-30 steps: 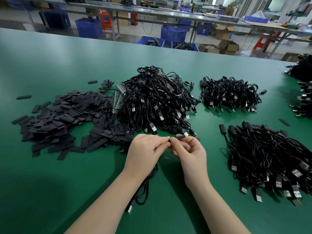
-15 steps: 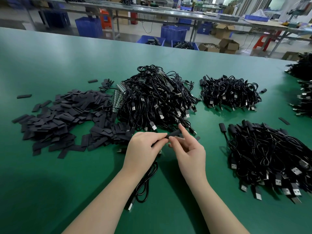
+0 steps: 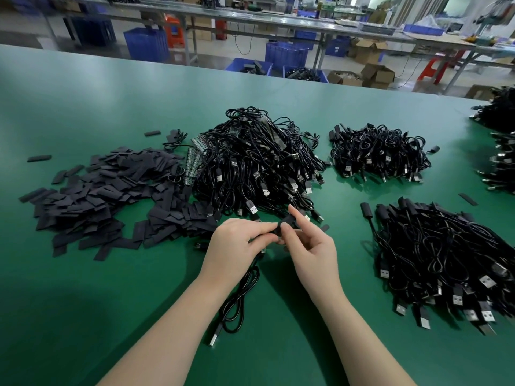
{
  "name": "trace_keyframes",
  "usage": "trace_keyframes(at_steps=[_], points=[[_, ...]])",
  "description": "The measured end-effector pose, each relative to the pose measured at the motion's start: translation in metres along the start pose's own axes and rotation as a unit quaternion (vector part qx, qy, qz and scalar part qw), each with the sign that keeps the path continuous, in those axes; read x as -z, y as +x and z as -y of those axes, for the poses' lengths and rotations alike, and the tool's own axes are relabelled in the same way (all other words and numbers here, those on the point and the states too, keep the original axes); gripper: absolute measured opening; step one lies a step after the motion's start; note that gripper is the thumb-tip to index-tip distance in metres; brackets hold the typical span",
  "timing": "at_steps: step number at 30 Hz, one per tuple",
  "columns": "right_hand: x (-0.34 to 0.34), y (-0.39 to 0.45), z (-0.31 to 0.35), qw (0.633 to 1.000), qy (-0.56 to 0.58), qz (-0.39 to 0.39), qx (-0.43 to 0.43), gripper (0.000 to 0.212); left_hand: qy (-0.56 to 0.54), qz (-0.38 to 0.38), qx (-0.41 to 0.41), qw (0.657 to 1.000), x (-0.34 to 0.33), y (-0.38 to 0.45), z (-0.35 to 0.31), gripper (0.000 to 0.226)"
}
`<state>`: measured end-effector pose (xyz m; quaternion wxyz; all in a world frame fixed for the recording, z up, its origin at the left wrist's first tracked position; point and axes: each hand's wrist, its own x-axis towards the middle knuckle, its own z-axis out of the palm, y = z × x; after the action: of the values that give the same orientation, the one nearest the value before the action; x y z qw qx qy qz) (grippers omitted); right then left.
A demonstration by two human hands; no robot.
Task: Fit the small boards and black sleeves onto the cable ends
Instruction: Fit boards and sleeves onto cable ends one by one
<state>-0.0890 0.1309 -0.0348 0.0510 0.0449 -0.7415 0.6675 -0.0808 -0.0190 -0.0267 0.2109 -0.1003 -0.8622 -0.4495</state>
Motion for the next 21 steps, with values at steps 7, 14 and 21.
trace_keyframes(at_steps=[7,14,21], points=[[0.0005,-0.0004,0.0005,1.000,0.002,-0.016,0.014,0.041,0.000,-0.004,0.003,1.000,-0.0016,0.0015,-0.0003,0.021],[-0.0005,-0.0011,-0.0003,0.999,0.034,-0.026,0.001,0.042,0.011,-0.024,0.009,1.000,-0.0007,0.0002,-0.0007,0.021],[-0.0024,-0.0012,0.0019,0.999,0.023,-0.012,-0.019,0.030,0.018,-0.034,0.012,0.999,-0.0011,0.0008,-0.0018,0.028]])
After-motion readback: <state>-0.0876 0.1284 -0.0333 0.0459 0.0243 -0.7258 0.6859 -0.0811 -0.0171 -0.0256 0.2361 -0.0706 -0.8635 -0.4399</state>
